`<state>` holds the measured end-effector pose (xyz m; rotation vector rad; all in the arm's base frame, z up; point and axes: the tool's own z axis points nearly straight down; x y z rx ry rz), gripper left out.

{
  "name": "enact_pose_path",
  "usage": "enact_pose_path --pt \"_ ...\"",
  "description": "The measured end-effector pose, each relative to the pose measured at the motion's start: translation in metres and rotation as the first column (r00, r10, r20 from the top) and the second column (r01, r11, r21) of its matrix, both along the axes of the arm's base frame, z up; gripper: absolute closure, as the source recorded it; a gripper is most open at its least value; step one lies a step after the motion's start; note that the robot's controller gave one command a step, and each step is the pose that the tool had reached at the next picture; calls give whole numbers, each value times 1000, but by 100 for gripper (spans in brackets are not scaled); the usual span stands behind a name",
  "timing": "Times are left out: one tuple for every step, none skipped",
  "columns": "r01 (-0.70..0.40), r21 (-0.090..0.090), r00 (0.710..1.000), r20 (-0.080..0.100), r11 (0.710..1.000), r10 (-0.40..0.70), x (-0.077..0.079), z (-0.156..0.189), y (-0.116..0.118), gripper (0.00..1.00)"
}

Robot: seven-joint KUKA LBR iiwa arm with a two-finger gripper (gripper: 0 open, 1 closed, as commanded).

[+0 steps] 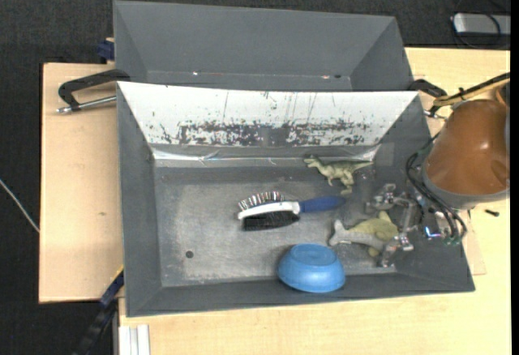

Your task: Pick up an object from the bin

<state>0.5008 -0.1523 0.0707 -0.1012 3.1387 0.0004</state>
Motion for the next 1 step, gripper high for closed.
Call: enact_pose_path --pt "-1 -1 1000 3 1000 1 1 1 0 100"
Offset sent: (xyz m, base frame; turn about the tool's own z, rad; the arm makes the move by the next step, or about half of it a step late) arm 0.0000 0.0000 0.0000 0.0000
